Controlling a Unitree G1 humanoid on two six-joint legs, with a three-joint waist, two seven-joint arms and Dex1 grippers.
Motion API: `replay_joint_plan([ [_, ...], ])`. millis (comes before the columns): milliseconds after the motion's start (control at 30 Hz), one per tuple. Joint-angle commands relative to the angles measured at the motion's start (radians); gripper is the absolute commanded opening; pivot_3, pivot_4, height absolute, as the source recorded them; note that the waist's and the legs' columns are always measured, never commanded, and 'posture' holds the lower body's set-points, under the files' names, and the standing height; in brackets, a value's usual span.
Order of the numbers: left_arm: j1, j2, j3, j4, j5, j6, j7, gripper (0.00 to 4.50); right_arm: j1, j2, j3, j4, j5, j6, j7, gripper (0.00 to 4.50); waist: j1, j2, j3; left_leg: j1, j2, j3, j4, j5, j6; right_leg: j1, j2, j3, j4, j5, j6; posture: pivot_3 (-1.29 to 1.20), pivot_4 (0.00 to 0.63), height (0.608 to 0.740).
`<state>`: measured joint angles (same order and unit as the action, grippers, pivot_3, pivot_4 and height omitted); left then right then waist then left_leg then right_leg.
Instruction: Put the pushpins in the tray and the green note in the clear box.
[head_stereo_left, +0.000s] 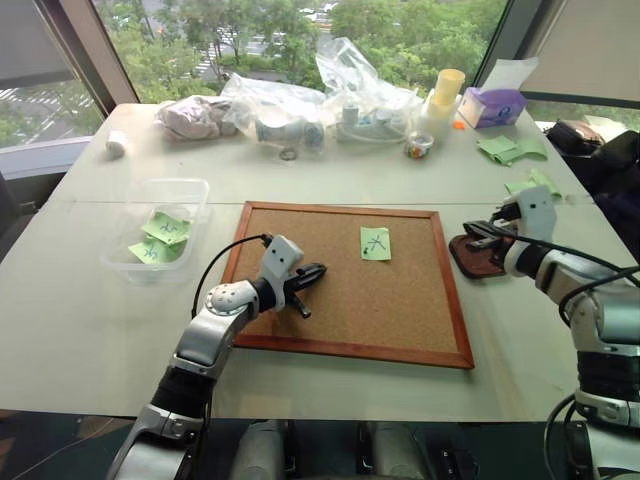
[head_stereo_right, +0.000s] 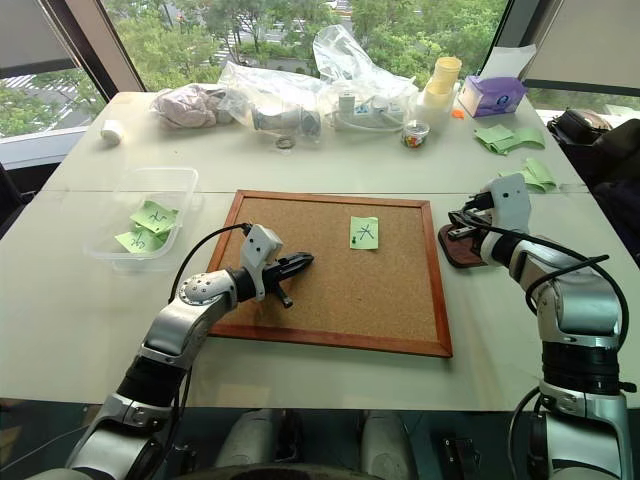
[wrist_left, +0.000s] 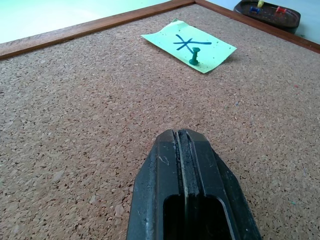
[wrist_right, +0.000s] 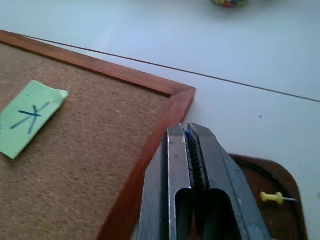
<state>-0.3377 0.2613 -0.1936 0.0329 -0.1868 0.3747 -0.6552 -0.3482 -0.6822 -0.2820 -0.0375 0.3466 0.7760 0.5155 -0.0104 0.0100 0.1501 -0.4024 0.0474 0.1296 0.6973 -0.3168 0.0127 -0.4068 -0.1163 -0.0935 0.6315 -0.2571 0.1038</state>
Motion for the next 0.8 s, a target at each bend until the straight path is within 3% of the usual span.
replay_joint_plan([
  [33,0.019,0.005,-0.017,0.064,0.021,0.016,0.0,0.0,0.031,-0.025,-0.016,0.047,-0.028,-0.054,0.009,0.05,0.0,0.0,0.0,0.0,0.0,0.0,0.0,0.0,0.0,0.0,0.0,0.0,0.0,0.0,0.0,0.0,0.15,0.74],
  [267,0.016,0.009,-0.014,0.072,0.022,0.006,-0.005,0.0,0.065,-0.001,0.007,0.097,-0.025,-0.091,0.031,0.05,0.0,0.0,0.0,0.002,0.0,0.0,0.0,0.0,0.001,0.003,0.0,0.0,0.0,0.0,0.0,0.0,0.15,0.74],
  [367,0.02,0.015,-0.011,0.065,0.021,0.009,-0.009,0.0,0.068,0.004,-0.002,0.088,-0.008,-0.087,0.043,0.94,0.0,0.0,0.0,0.003,0.001,0.0,0.0,-0.002,0.004,0.003,0.0,0.0,0.0,0.0,0.0,0.0,0.15,0.74],
  [600,0.026,0.018,-0.01,0.058,0.02,0.013,-0.011,0.0,0.061,-0.002,-0.022,0.036,0.014,-0.082,0.043,4.47,-0.001,0.0,0.0,0.003,0.001,0.0,0.0,-0.002,0.004,0.003,0.0,0.0,0.0,0.0,0.0,0.0,0.15,0.74],
  [800,0.024,0.016,-0.014,0.056,0.02,0.015,-0.012,0.0,0.026,0.001,0.003,-0.041,0.047,-0.057,0.06,4.47,-0.001,0.0,0.0,0.003,0.001,0.0,0.0,-0.002,0.004,0.003,0.0,0.0,0.0,0.0,0.0,0.0,0.15,0.74],
])
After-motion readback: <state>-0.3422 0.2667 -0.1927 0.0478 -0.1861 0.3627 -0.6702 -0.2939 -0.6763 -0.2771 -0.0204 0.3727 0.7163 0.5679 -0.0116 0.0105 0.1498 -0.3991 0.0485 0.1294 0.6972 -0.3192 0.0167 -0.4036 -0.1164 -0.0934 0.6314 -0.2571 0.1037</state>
